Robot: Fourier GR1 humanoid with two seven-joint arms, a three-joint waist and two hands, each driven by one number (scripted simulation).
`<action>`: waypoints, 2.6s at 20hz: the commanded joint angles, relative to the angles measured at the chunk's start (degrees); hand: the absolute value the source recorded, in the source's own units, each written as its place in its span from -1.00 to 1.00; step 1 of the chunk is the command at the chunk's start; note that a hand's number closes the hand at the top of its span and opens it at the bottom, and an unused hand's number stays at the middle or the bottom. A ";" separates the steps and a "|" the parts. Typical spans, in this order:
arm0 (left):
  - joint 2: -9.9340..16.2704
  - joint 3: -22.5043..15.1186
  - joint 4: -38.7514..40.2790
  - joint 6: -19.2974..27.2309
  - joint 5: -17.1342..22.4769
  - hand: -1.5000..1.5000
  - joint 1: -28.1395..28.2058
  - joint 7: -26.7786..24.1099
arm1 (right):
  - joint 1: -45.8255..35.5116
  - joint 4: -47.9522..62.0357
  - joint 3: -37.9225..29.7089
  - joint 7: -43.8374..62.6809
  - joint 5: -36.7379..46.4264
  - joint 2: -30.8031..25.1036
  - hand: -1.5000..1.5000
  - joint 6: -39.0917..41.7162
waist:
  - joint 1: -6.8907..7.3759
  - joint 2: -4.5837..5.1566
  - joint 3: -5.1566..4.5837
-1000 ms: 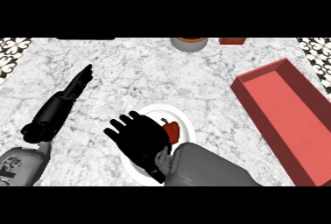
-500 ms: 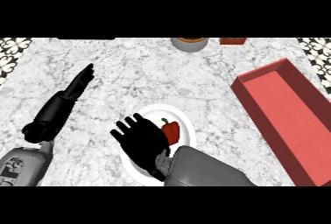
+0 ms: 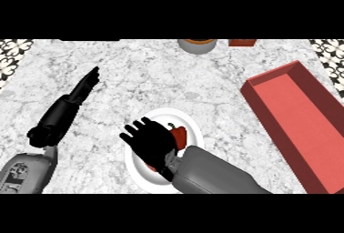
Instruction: Pick the sweet potato from the plate and place it in the cardboard box
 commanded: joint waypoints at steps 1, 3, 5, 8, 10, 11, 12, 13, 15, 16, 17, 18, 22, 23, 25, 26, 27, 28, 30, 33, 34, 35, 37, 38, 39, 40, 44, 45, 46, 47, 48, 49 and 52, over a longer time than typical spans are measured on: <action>-2.73 0.43 1.83 0.50 -1.41 0.00 -4.17 2.89 | -1.56 0.29 3.57 4.29 -3.16 0.02 -1.00 -1.29 | 0.11 0.03 -0.01; -1.50 0.66 -1.74 -0.79 -1.16 0.00 -3.48 4.66 | -3.76 6.03 0.90 1.58 -1.67 0.02 -1.00 -1.33 | 0.32 0.04 0.00; -1.13 2.77 1.60 -2.21 -0.72 0.00 -2.53 0.64 | -5.50 8.38 1.15 -0.62 -1.32 0.02 -1.00 -2.58 | 0.26 0.07 -0.01; -2.25 0.85 -1.31 -2.47 -2.34 0.00 0.44 0.26 | -4.92 12.08 3.56 -0.23 -2.19 0.02 -1.00 -8.00 | 0.81 0.09 0.00; -4.81 -0.41 -3.89 0.07 -4.19 0.00 2.22 2.41 | -1.15 8.01 4.66 0.61 -1.88 0.03 -1.00 -6.23 | 0.46 -0.03 0.01; -3.59 2.55 3.44 -1.89 -3.39 0.00 -1.60 -1.11 | -1.68 10.71 5.13 -0.68 -2.49 0.02 -1.00 -7.95 | 0.30 0.11 -0.01; -5.41 1.12 2.57 0.63 -5.90 0.00 -2.47 -0.63 | -1.72 10.97 4.93 -1.41 -2.78 0.03 -1.00 -7.64 | 0.23 0.09 0.00; -2.76 3.65 0.64 -3.78 -1.66 0.00 -1.78 0.17 | -4.40 13.11 4.43 -1.86 -5.49 0.03 -1.00 -7.56 | 0.70 0.12 0.00; -3.64 2.45 -0.32 -3.48 -2.60 0.00 -2.96 1.86 | -5.24 17.40 7.86 -5.81 -4.48 0.03 1.00 -12.25 | 1.15 0.22 0.01; -4.27 2.61 1.32 -1.98 -3.99 0.00 -1.82 0.26 | -4.82 14.82 5.89 -9.67 -2.57 0.02 1.00 -9.36 | 0.40 0.11 0.00; -2.05 4.04 2.35 -3.87 -3.14 0.00 0.26 -3.38 | -2.15 16.61 8.69 -11.67 -1.29 0.03 1.00 -15.19 | 0.81 0.23 0.00; -5.24 1.19 -0.98 -1.48 -4.87 0.00 0.46 0.06 | -1.72 15.49 10.33 -10.25 -1.96 0.03 1.00 -16.55 | 0.94 0.15 0.02; -3.12 3.41 -5.21 -3.81 -2.87 0.00 1.73 2.45 | -6.07 17.27 7.72 -13.39 -0.71 0.02 1.00 -20.80 | 1.01 0.05 0.02; -4.23 3.24 -2.16 -3.65 -3.34 0.00 -1.85 3.70 | -1.88 11.95 11.83 -9.02 0.38 0.02 1.00 -22.13 | 0.43 0.03 0.01; -5.77 2.08 -2.03 -2.23 -5.23 0.00 0.85 1.24 | -5.57 17.24 9.63 -13.89 -1.02 0.02 1.00 -24.97 | 0.91 0.16 0.01; -3.87 3.94 -1.43 -4.02 -4.48 0.00 0.34 1.21 | -3.41 15.82 11.14 -13.43 0.80 0.02 1.00 -25.14 | 0.52 0.08 0.01; -4.59 4.44 1.76 -3.75 -4.14 0.00 -2.27 -0.52 | -5.09 18.84 9.57 -16.73 0.76 0.02 1.00 -29.14 | 0.59 0.25 0.01; -4.34 3.03 -4.03 -3.58 -4.70 0.00 1.40 2.10 | -5.69 16.24 6.41 -8.31 -0.78 0.02 1.00 -25.96 | 0.70 -0.01 0.02; -3.36 4.64 -1.10 -3.80 -3.92 0.00 1.43 -0.38 | -4.80 22.04 -1.43 -3.99 -2.48 -1.00 1.00 -29.03 | -0.26 0.09 0.00; -3.43 4.71 -1.43 -3.63 -3.81 0.00 1.42 0.59 | -5.02 26.00 -10.03 5.75 -5.59 -4.27 1.00 -31.39 | -1.25 0.10 0.01; -4.24 4.51 -1.72 -2.85 -4.07 0.00 1.75 0.24 | -5.19 25.72 -11.37 6.85 -5.26 -4.28 1.00 -34.22 | -0.98 0.00 0.02; -4.16 4.64 -0.16 -3.09 -4.22 0.00 -0.96 1.21 | -7.46 25.41 -12.82 7.37 -4.83 -4.22 1.00 -35.76 | -1.22 0.13 0.02; -2.82 5.56 -3.81 -4.41 -2.94 0.00 0.77 2.68 | -7.05 22.55 -11.87 9.81 -1.39 -6.51 1.00 -37.41 | -0.81 -0.42 0.02; -4.32 4.38 -0.07 -2.96 -5.41 0.00 0.96 -0.55 | -7.80 23.45 -12.06 9.92 0.22 -5.03 1.00 -39.03 | -0.70 -0.08 -0.01; -3.98 4.95 -1.12 -3.62 -4.59 0.00 0.97 0.26 | -7.05 19.10 -10.73 11.78 2.23 -7.02 1.00 -37.57 | -1.06 -0.32 -0.02; -4.63 4.73 -0.58 -3.20 -4.91 0.00 2.44 -1.41 | -8.07 15.72 -10.19 15.18 3.56 -7.00 1.00 -35.48 | -1.23 -0.45 -0.04; -3.71 5.41 -3.36 -3.66 -4.73 0.00 3.73 1.10 | -9.36 4.15 -10.58 22.58 6.73 -9.56 1.00 -30.25 | -1.58 -0.82 -0.02; -4.60 5.85 1.45 -3.55 -4.86 0.00 0.67 -1.71 | -9.54 2.70 -12.28 23.65 6.80 -10.04 1.00 -30.24 | -1.91 -0.52 -0.04; -4.27 5.74 -2.29 -3.57 -4.41 0.00 0.97 2.30 | -8.71 1.69 -12.87 26.61 8.48 -10.62 1.00 -31.84 | -1.71 -0.67 0.00; -3.78 6.51 -0.64 -4.06 -3.97 0.00 1.28 0.40 | -12.43 0.95 -16.72 27.37 6.72 -13.15 1.00 -29.37 | -2.00 -0.72 -0.03; -3.14 7.14 -1.26 -4.28 -3.60 0.00 1.49 1.42 | -11.09 -1.09 -17.56 29.85 7.91 -14.36 1.00 -31.09 | -2.31 -0.89 -0.01; -3.91 5.90 -3.26 -4.40 -3.78 0.00 3.45 0.63 | -10.29 -0.16 -19.39 31.68 9.00 -14.06 1.00 -34.65 | -1.59 -0.75 0.01; -3.44 6.72 -1.22 -4.93 -3.56 0.00 2.97 -0.07 | -10.10 -4.04 -24.28 37.55 9.65 -15.78 1.00 -35.82 | -2.15 -0.63 0.00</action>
